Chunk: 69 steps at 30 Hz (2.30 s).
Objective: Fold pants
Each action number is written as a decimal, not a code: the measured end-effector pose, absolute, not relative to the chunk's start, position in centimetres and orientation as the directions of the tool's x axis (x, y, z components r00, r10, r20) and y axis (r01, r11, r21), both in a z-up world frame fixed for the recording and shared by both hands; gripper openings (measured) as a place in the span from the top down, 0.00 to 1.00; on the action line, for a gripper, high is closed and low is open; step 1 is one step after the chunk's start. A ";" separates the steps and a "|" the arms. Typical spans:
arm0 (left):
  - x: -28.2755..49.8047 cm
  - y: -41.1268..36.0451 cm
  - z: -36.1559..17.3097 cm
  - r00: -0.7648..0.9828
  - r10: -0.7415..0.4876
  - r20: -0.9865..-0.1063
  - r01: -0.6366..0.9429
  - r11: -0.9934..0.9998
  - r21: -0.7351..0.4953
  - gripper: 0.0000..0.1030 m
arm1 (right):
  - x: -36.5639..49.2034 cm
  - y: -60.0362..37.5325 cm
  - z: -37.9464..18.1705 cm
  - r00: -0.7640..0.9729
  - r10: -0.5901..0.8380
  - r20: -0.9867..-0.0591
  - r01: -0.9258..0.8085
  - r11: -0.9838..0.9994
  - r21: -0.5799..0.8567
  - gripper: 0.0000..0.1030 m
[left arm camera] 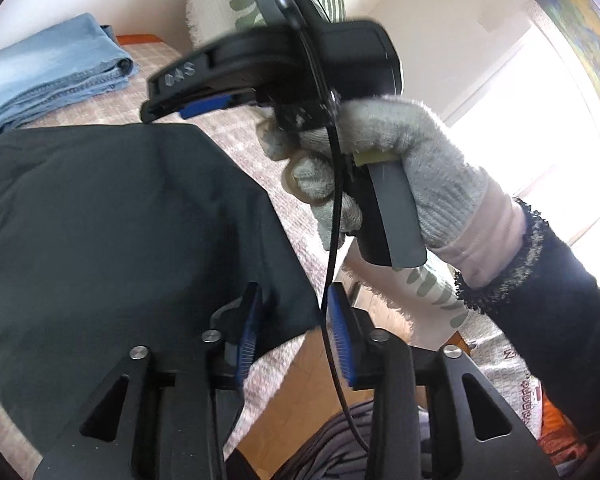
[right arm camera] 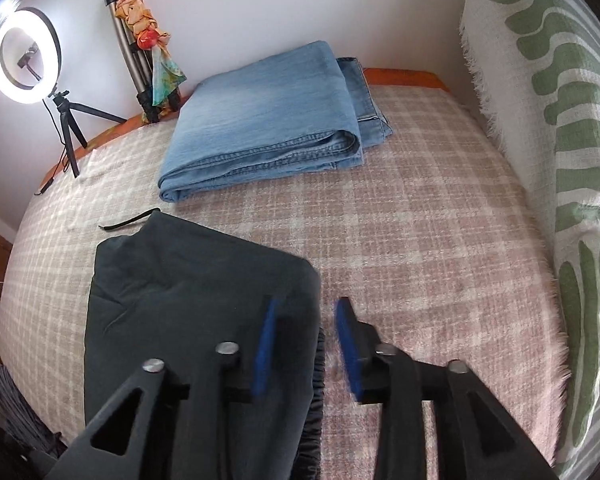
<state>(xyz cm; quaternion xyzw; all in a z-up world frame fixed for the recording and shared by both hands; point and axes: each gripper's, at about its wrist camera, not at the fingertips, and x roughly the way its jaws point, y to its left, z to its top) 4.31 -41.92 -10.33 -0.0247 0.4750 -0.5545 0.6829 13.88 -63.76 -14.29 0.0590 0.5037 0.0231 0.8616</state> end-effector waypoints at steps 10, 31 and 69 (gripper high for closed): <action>5.1 -34.0 -8.9 0.065 -0.744 -0.665 0.706 0.505 -0.496 0.52 | 11.7 -65.7 -14.4 0.494 0.278 -0.824 -0.051 0.955 0.292 0.27; 13.4 -29.2 -15.9 0.079 -0.701 -0.709 0.408 0.672 -0.618 0.52 | 10.6 -67.8 -20.4 0.378 0.602 -0.704 -0.097 0.782 0.616 0.21; 15.9 -29.1 -17.1 0.168 -0.685 -0.709 0.366 0.711 -0.600 0.42 | 10.7 -65.9 -20.8 0.381 0.591 -0.711 -0.157 0.799 0.580 0.25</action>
